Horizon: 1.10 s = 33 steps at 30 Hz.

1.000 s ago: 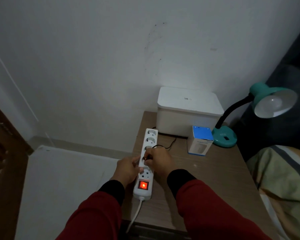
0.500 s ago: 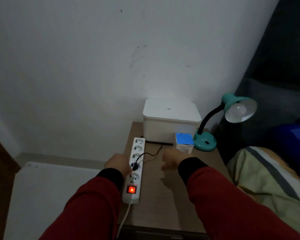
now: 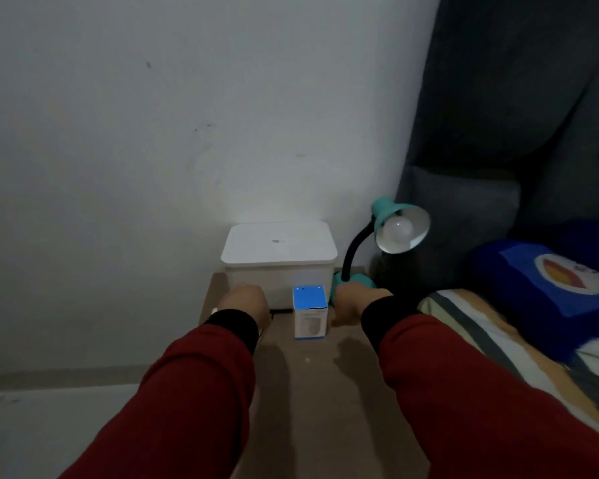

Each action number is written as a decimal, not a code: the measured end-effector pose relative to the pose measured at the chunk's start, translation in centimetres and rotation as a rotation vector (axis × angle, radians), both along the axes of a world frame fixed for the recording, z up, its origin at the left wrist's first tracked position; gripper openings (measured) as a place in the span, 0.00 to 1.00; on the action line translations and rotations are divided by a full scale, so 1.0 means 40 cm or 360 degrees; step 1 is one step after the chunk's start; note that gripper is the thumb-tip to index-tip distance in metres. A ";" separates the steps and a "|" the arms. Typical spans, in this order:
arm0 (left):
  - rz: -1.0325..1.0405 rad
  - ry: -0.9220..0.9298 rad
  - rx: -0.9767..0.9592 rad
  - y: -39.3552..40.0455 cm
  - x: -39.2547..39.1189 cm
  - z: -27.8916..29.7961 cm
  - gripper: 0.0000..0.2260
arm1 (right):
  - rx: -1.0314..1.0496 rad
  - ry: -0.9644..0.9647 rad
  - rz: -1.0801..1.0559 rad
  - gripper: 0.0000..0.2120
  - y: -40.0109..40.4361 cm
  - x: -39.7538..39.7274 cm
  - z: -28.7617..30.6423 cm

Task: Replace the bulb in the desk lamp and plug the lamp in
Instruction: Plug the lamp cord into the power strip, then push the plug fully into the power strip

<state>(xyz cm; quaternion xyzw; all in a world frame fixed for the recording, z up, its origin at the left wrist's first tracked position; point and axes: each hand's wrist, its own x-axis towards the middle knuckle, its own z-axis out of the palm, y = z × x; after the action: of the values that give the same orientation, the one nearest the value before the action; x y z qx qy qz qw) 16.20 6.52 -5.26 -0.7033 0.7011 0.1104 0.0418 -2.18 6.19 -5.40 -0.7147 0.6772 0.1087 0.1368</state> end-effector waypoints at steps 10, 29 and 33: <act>-0.0318 0.0246 -0.0093 -0.120 -0.341 -0.094 0.16 | -0.0041 -0.0438 -0.0342 0.22 -0.075 -0.248 -0.115; -0.0324 0.0581 -0.0482 -0.146 -0.430 -0.514 0.32 | -0.0630 -0.0959 -0.0479 0.26 -0.175 -0.307 -0.490; -0.0344 0.0599 -0.0496 -0.146 -0.425 -0.512 0.32 | -0.0683 -0.0889 -0.0424 0.26 -0.190 -0.310 -0.492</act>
<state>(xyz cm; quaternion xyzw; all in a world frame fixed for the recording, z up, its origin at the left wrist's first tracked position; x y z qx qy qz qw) -0.81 0.67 -25.74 -0.5893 0.7761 0.1248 -0.1865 -14.58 -1.39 -25.06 -0.6349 0.7082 -0.2535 0.1762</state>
